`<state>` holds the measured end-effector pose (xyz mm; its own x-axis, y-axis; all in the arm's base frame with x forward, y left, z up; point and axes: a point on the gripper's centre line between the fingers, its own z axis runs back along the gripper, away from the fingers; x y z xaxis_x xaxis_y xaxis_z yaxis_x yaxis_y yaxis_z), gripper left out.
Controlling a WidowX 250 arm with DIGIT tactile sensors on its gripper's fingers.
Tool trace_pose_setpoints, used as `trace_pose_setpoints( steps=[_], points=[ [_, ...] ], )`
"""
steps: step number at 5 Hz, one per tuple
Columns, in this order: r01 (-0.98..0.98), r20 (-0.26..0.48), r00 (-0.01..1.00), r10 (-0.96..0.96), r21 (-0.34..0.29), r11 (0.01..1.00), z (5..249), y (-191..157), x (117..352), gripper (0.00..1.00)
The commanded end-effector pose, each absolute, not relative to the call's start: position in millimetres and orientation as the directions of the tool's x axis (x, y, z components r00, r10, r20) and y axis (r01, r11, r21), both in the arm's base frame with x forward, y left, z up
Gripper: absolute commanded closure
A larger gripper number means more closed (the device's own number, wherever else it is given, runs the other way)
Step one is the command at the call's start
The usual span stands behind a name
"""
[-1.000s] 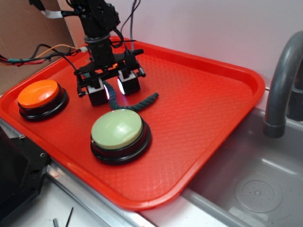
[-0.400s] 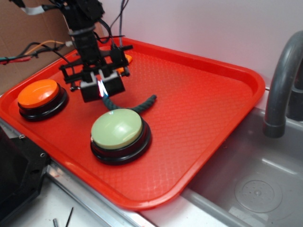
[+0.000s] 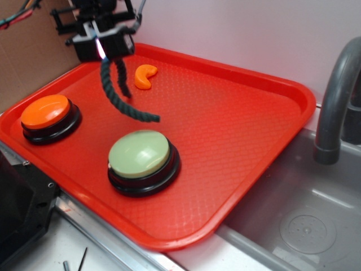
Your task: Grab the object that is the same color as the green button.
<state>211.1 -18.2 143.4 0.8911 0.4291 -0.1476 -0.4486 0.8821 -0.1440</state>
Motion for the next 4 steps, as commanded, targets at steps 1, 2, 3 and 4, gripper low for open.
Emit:
trace_pose_setpoints(
  steps=[1, 2, 3, 4],
  points=[
    [-0.024, 0.094, 0.995, 0.044, -0.206, 0.978, 211, -26, 174, 1.00],
    [0.033, 0.169, 0.986, 0.007, -0.236, 0.971, 222, -24, 156, 1.00],
    [0.047, 0.221, 0.975, 0.009, -0.248, 0.968, 224, -28, 144, 1.00],
    [-0.061, 0.143, 0.985, 0.095, -0.228, 0.972, 217, -24, 155, 1.00]
  ],
)
